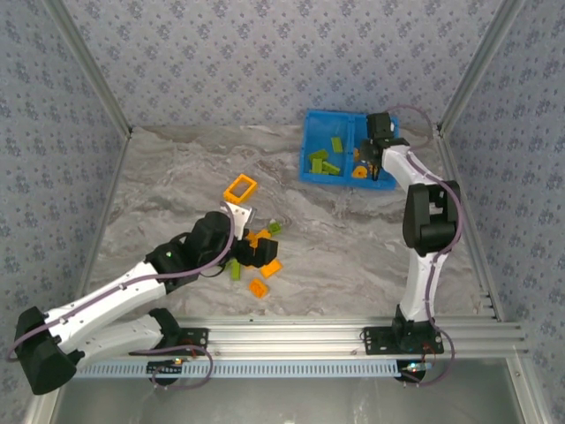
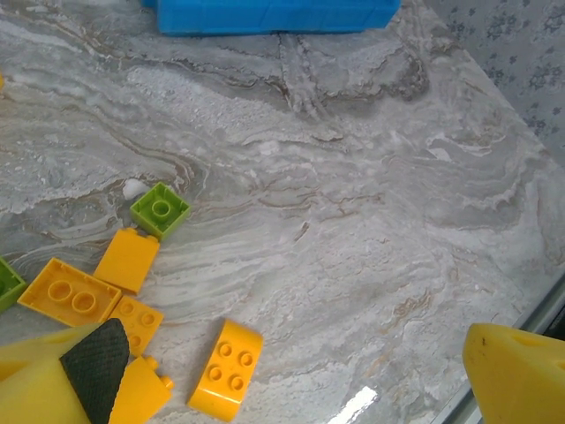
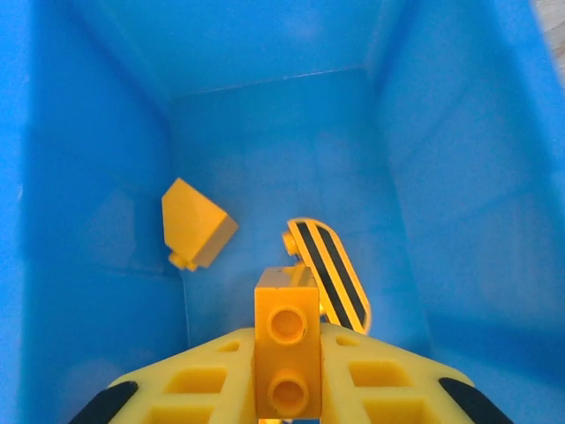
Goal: Sort the legos into containers by color
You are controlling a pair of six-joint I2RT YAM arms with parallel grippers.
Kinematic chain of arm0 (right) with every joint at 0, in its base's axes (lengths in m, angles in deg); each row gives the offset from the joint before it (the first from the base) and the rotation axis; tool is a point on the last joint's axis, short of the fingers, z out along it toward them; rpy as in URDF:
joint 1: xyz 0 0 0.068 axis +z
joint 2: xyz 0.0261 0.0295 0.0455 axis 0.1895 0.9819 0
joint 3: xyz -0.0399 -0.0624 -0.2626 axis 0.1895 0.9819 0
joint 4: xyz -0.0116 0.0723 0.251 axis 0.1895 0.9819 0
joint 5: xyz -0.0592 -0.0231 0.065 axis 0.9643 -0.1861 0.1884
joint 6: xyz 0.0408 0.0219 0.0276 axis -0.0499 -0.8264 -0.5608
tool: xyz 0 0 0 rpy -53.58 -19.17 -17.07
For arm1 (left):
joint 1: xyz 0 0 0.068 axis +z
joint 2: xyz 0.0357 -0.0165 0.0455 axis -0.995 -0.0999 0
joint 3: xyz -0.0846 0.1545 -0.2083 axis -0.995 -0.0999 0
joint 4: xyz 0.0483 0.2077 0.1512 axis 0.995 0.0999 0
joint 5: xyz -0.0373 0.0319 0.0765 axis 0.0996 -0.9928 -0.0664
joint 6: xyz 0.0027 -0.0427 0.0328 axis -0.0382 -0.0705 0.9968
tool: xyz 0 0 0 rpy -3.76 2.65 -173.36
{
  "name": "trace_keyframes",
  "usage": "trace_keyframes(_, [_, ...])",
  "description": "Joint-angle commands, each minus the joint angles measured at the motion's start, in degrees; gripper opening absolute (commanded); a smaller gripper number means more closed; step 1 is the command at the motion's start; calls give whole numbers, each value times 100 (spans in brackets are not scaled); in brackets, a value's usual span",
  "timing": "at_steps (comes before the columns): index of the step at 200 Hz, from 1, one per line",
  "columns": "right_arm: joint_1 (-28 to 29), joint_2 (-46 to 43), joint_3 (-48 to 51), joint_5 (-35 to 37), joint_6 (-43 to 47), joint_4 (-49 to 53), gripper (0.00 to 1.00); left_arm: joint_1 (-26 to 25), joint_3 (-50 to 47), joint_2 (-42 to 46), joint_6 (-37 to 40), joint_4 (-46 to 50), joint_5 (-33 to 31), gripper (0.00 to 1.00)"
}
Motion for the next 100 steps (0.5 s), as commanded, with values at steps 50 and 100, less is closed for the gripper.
trace_keyframes(50, [60, -573, 133, -120, -255, 746, 40, -22, 836, -915, 599, 915, -842, 99])
trace_keyframes(100, [464, -3067, 2479, -336, -622, 355, 53, 135, 2682, -2982, 1738, 2226, -602, 99])
